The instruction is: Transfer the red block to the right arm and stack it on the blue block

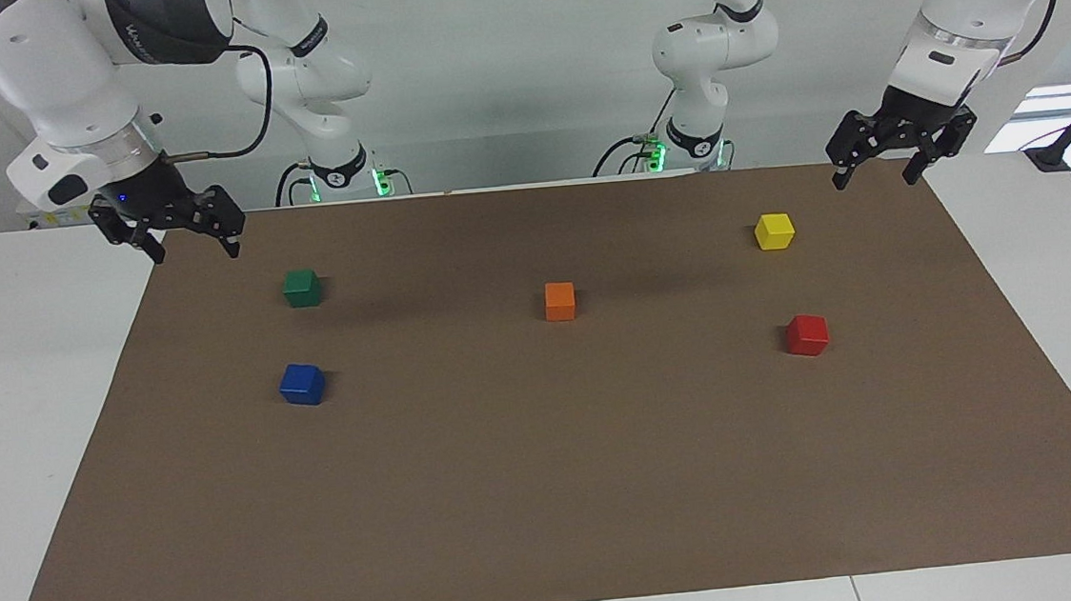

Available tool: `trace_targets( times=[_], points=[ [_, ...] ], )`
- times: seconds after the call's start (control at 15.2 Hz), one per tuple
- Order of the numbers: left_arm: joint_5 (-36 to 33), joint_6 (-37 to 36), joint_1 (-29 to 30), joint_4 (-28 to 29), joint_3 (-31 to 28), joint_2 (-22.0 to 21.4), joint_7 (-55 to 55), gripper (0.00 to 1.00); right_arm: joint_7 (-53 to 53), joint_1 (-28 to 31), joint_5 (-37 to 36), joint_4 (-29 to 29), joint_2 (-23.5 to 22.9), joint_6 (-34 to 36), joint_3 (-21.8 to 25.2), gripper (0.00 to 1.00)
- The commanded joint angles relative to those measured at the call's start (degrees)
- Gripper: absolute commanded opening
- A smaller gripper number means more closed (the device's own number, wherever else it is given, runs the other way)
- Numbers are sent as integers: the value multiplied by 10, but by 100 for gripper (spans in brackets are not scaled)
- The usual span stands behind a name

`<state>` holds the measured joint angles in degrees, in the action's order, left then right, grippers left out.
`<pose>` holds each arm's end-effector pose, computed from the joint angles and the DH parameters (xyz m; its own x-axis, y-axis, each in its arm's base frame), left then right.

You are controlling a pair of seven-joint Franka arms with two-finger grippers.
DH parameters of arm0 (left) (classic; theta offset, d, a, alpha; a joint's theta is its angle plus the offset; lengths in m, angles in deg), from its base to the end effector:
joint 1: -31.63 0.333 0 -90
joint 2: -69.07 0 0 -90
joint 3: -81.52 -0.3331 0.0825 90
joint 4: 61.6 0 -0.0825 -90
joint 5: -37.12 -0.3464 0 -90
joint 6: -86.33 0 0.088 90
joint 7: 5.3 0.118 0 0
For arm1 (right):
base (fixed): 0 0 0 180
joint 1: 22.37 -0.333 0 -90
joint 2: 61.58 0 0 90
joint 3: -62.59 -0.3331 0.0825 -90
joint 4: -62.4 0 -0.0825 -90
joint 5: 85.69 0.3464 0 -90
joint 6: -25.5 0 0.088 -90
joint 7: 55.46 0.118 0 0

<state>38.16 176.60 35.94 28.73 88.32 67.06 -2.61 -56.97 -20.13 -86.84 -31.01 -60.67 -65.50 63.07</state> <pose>0.5060 -0.0254 0.6464 0.9953 -0.0902 0.0344 -0.0907 -0.9958 0.0124 0.5111 -0.0267 0.6144 0.9994 -0.0208 -0.0267 -0.0202 -0.9996 0.0192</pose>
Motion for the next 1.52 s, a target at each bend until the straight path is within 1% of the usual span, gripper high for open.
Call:
trace_targets(
  times=[0.0, 0.33, 0.53, 0.59, 0.66, 0.72, 0.86, 0.99, 1.19, 1.32, 1.45],
  points=[
    [5, 7, -13, 5, -13, -1, 4, 100, 3, 2, 1, -16, 15, -1, -7, 100],
    [5, 1, -15, 5, -13, -5, 5, 100, -3, 3, 1, -16, 15, 0, -7, 100],
    [5, -24, -6, 5, -20, -11, 5, 100, -21, 2, 3, -15, 14, -9, -9, 100],
    [5, -21, -1, 6, -23, -13, 5, 100, -24, 2, 6, -14, 13, -10, -10, 100],
    [5, -8, 8, 10, -24, -13, 6, 100, -24, 3, 27, -14, 13, -12, -10, 100],
    [5, 15, 19, 14, -25, -13, 9, 100, -29, 4, 53, -16, 12, -16, -9, 100],
    [5, 37, 18, 30, -24, -9, 8, 100, -58, 5, 100, -16, 11, -15, -9, 100],
    [5, 59, 17, 35, -24, 6, 9, 100, -72, 5, 177, -16, 9, -17, -9, 100],
    [5, 108, 14, 64, -24, 19, 11, 100, -104, 8, 301, -21, -6, -21, -9, 100],
    [4, 120, 13, 65, -23, 53, 21, 100, -124, 11, 392, -48, -7, -24, -9, 100],
    [4, 139, 9, 66, -23, 75, 36, 100, -147, 20, 507, -89, -6, -23, -8, 100]
  ],
)
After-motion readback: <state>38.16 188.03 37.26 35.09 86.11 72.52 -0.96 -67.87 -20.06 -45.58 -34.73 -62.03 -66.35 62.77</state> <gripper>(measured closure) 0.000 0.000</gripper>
